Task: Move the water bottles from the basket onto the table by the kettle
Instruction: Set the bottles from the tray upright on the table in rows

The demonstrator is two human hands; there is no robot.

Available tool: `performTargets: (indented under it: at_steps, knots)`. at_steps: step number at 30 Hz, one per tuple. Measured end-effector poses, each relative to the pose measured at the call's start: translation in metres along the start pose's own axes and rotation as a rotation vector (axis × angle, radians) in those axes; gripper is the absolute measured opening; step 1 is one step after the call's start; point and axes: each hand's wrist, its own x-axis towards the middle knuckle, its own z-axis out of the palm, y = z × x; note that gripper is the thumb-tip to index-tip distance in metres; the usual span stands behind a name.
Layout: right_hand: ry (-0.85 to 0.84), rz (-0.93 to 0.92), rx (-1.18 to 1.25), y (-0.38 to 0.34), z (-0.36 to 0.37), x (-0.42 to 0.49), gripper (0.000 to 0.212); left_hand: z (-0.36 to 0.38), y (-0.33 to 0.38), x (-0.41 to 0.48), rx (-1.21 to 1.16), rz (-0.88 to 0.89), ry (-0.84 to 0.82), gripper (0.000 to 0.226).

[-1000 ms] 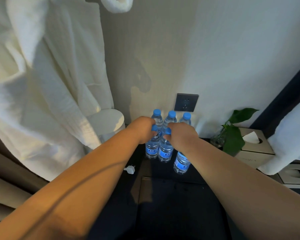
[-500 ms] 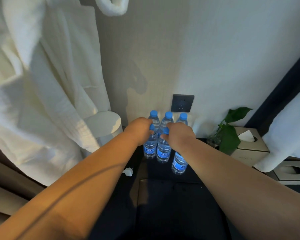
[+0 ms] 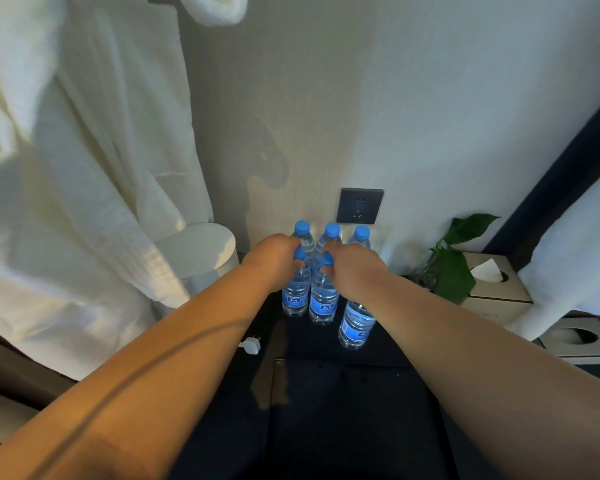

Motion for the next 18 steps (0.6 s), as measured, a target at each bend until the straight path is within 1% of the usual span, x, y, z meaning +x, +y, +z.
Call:
performTargets:
  at_steps: [9,15,16,18]
  knots:
    - [0.011,0.052,0.085,0.007,0.004,0.01,0.043,0.002,0.002,0.005,0.035,0.017,0.011,0.023]
    - [-0.009,0.088,-0.007,0.007,-0.001,0.016,0.052,0.002,0.003,0.006,0.037,0.019,0.004,0.022]
    - [-0.009,0.077,-0.016,0.007,-0.002,0.016,0.051,0.002,0.002,0.006,0.041,0.022,0.004,0.022]
    - [-0.016,0.04,-0.011,0.008,-0.002,0.017,0.044,0.002,0.0,0.006,0.042,0.031,0.009,0.023]
